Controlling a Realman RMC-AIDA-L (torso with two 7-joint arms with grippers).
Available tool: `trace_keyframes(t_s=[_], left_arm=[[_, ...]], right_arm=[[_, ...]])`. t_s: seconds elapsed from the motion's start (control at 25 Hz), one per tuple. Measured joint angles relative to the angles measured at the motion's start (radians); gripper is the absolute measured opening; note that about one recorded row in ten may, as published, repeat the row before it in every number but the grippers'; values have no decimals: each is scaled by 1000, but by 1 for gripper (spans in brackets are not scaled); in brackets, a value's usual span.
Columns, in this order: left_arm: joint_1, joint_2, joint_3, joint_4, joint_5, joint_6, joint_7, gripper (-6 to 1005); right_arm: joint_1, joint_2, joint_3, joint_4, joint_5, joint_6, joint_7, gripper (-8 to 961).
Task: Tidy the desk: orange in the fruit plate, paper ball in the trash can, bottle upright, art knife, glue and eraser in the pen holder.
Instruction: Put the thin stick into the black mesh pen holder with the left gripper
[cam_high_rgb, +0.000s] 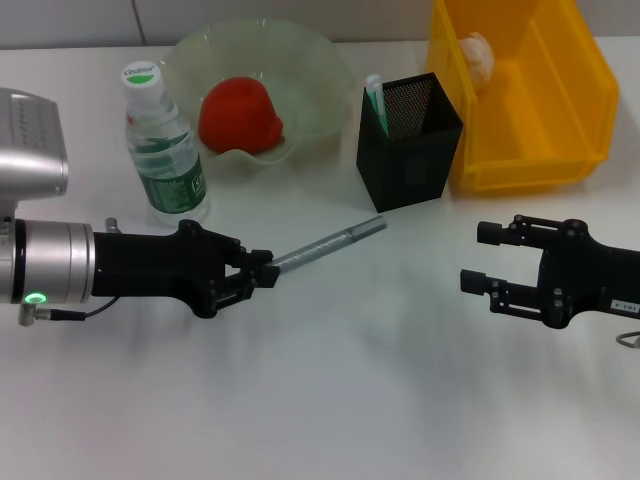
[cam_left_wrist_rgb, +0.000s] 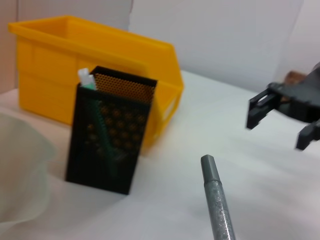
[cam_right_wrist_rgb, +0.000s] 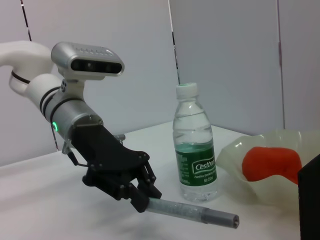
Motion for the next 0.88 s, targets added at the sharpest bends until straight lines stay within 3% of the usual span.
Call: trace_keyframes(t_s=[0.44, 0.88], left_arm=[[-6, -8, -7, 36, 0, 86, -136, 165], [-17, -48, -54, 38, -6, 148, -259, 165]], right_arm=[[-8, 2, 1, 0, 0, -27, -27, 653], [-13, 6, 1, 26, 12, -35, -179, 652]])
